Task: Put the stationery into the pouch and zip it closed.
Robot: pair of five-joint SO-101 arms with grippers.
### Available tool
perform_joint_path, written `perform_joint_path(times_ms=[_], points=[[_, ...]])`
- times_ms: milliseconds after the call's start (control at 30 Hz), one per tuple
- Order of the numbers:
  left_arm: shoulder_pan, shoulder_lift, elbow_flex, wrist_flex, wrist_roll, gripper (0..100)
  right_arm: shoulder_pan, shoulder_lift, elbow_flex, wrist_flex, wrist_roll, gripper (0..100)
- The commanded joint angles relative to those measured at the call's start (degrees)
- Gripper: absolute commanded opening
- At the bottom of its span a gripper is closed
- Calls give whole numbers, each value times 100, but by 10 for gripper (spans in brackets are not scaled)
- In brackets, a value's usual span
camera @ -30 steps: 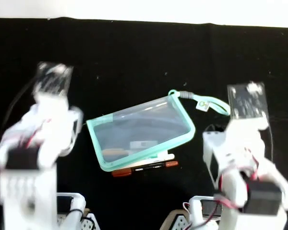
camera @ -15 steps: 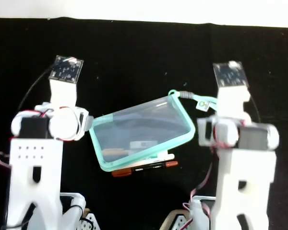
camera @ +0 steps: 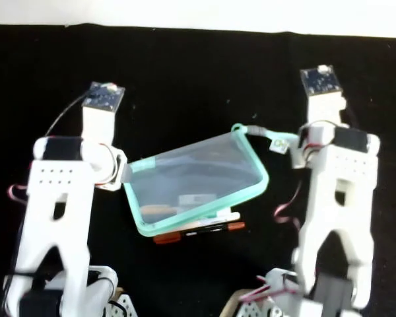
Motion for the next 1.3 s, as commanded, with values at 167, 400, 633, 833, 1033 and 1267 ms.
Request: perform_joint_path(times_ms=[167, 400, 633, 833, 1033, 1267], points=[[66, 593, -198, -44, -9, 217, 259, 760, -224, -998, 1178, 152], [84, 681, -207, -44, 308, 217, 268, 1552, -224, -2000, 1600, 152], [66, 716, -207, -70, 316, 217, 268, 2237, -224, -2712, 1749, 152], [66, 725, -180, -202, 334, 217, 268, 2589, -277, -3143, 1758, 152], [66, 725, -171, -202, 334, 217, 268, 3046, -804, -3116, 1741, 149], [66, 725, -171, -202, 334, 217, 268, 3398, -971, -3116, 1749, 128]])
